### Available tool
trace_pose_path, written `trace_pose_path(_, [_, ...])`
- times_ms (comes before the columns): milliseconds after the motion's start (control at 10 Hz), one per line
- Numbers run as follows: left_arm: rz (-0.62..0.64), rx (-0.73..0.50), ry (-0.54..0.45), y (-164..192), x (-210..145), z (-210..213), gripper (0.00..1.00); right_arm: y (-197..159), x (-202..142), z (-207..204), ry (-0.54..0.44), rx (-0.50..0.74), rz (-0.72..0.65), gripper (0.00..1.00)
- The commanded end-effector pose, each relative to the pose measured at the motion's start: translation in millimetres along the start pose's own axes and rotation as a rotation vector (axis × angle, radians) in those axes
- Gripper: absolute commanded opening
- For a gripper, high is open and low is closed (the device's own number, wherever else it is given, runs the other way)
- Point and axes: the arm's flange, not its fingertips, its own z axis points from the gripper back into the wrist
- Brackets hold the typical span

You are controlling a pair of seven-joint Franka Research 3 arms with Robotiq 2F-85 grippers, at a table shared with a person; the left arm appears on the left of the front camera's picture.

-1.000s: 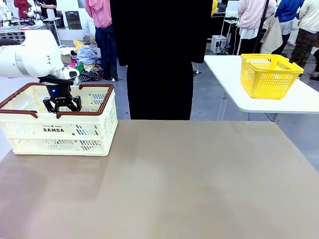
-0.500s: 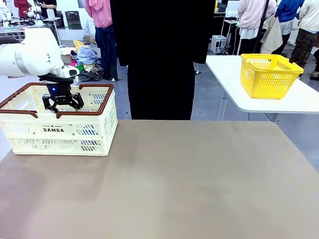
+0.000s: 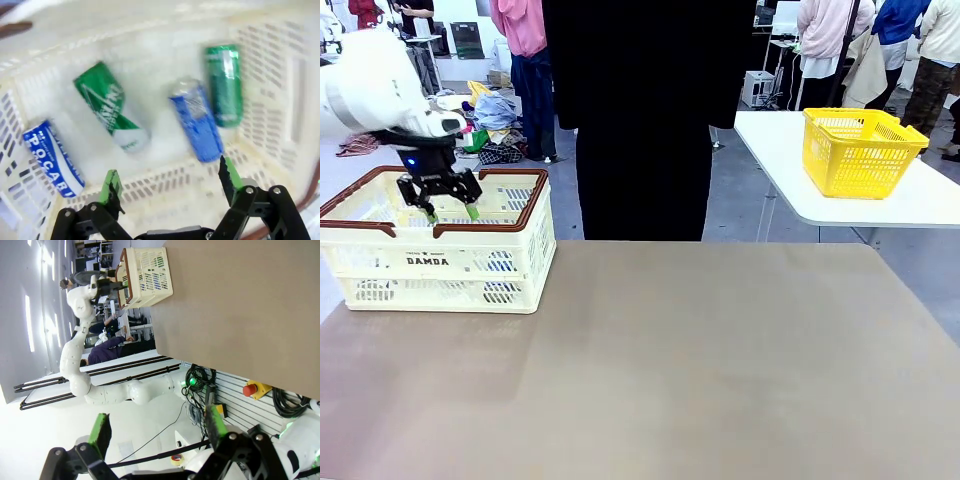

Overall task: Place the drinks into the Shopping basket.
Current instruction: Pick up one drink and place it into the Shopping basket.

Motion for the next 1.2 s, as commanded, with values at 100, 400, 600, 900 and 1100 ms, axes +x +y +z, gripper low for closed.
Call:
trace_pose_path(100, [-0.177, -0.360, -0.035, 36, -73, 95, 1.00, -1, -2, 3, 0.008, -0.008, 0.019, 1.00])
trace_pose_path(400, [0.061, -0.948, -0.044, 111, -105, 160, 1.00, -1, -2, 3, 0.008, -0.008, 0.019, 1.00])
trace_pose_path(600, [0.366, -1.264, -0.129, 200, -107, 176, 1.00, -1, -2, 3, 0.008, -0.008, 0.019, 1.00])
trace_pose_path(900, [0.371, -1.295, -0.305, 293, -136, 149, 1.00, -1, -2, 3, 0.008, -0.008, 0.019, 1.00])
trace_pose_path(1100, [0.282, -1.203, -0.160, 253, -149, 144, 1.00, -1, -2, 3, 0.008, -0.008, 0.019, 1.00])
